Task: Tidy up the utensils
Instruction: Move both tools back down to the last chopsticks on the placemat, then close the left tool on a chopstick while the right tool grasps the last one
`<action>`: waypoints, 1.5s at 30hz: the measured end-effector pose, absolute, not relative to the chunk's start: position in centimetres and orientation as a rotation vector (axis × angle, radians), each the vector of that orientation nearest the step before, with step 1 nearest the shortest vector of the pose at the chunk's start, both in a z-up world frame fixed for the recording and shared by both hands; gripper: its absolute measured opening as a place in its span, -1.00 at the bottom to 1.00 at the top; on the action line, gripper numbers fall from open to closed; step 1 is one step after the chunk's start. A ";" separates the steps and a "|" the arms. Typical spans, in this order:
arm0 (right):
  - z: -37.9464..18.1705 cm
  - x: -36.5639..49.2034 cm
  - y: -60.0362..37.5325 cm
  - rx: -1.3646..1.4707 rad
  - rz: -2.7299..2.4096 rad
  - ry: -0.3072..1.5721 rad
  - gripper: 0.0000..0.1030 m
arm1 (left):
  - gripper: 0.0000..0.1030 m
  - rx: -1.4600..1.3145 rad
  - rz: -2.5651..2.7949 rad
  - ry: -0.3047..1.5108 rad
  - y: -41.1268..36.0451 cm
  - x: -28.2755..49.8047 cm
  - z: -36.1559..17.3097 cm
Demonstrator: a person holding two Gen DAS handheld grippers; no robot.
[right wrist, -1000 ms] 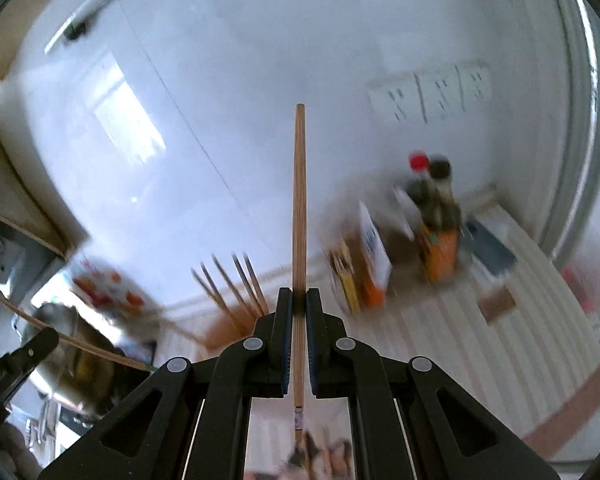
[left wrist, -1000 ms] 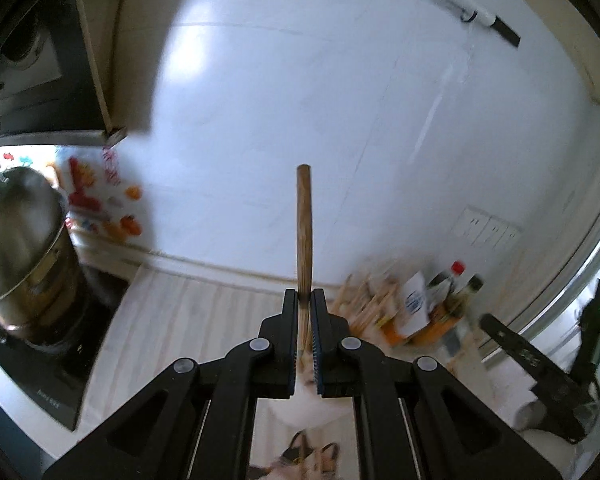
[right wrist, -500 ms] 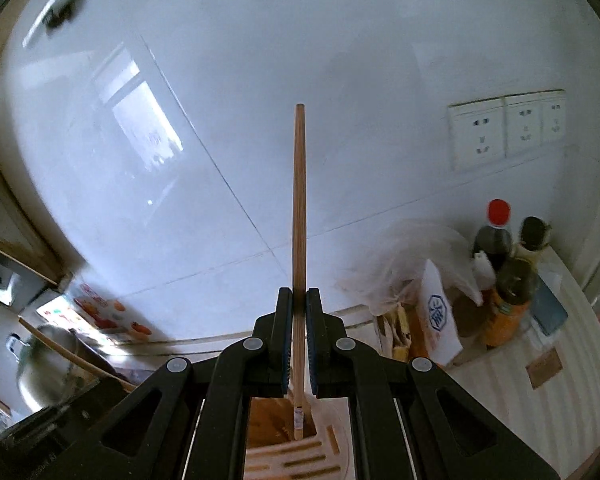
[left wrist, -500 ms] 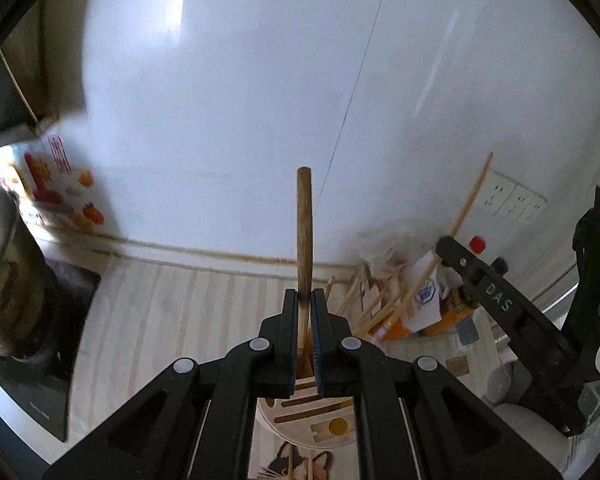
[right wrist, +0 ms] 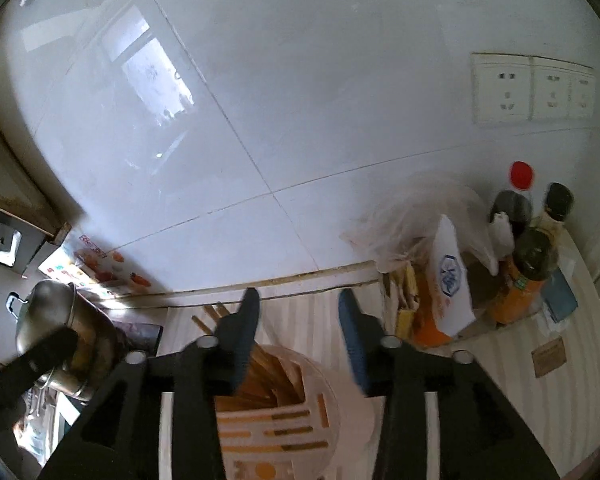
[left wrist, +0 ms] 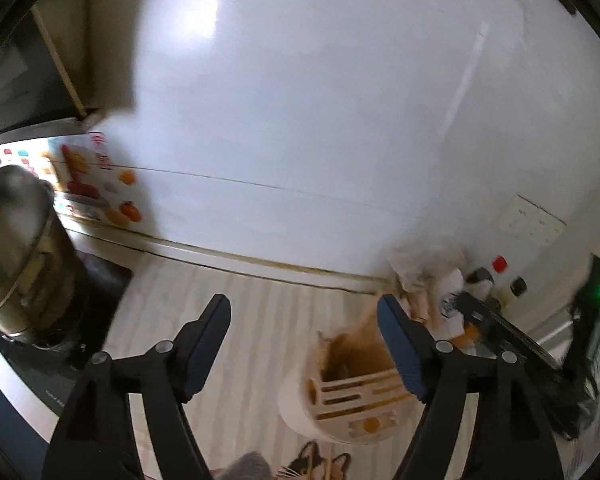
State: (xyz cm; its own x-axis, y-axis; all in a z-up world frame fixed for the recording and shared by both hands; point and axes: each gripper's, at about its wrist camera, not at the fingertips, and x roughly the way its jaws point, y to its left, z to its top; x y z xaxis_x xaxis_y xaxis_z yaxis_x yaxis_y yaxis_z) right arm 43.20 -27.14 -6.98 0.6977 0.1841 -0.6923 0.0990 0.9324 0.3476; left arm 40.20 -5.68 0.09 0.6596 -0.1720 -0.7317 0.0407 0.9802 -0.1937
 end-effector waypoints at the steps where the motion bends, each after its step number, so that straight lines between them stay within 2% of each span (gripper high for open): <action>1: -6.7 42.6 -27.4 0.379 0.037 0.797 -0.14 | 0.55 -0.164 -0.105 0.838 -5.1 40.3 0.0; 4: -5.9 40.9 -28.1 0.391 0.010 0.784 -0.10 | 1.00 -0.147 -0.064 0.811 -3.9 39.3 -0.3; 6: -5.7 39.2 -28.6 0.406 -0.015 0.775 0.11 | 1.00 -0.109 -0.031 0.814 -3.4 38.6 -1.2; 8: -5.7 37.6 -29.0 0.421 -0.032 0.767 0.17 | 1.00 -0.074 -0.003 0.835 -3.2 38.0 -2.5; 12: -6.8 34.3 -29.1 0.412 -0.057 0.759 0.49 | 1.00 -0.029 0.026 0.910 -2.3 36.2 -6.7; 16: -10.8 32.2 -28.0 0.364 -0.063 0.891 0.49 | 1.00 0.062 0.086 0.992 -2.5 34.1 -12.1; 19: -16.0 30.6 -27.2 0.356 -0.071 1.049 0.48 | 1.00 0.153 0.110 1.103 -3.0 32.9 -17.8; 24: -24.6 28.5 -24.9 0.311 -0.071 1.293 0.21 | 1.00 0.197 0.096 1.289 -3.2 30.6 -25.7; 28: -29.2 27.3 -23.1 0.273 -0.072 1.399 0.10 | 1.00 0.183 0.096 1.365 -3.1 29.4 -28.6; 35: -32.2 26.9 -20.3 0.178 -0.062 1.461 -0.09 | 1.00 0.182 0.107 1.408 -3.3 28.2 -29.7; 40: -32.9 26.3 -18.4 0.084 -0.046 1.461 -0.45 | 1.00 0.174 0.114 1.411 -2.8 28.5 -29.7; 42: -32.9 26.1 -18.1 0.039 -0.056 1.453 -0.84 | 1.00 0.172 0.099 1.402 -3.2 28.6 -29.4; 45: -32.9 25.6 -18.7 0.001 -0.066 1.444 -0.86 | 1.00 0.195 0.045 1.383 -4.7 28.3 -28.9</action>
State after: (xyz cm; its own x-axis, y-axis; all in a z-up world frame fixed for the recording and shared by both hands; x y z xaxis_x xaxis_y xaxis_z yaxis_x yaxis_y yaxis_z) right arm 25.63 -18.68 -32.88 0.1246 -0.0451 -0.9912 0.0461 0.9981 -0.0396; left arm 28.29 -4.66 -28.94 0.1882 0.1457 -0.9713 0.0827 0.9831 0.1635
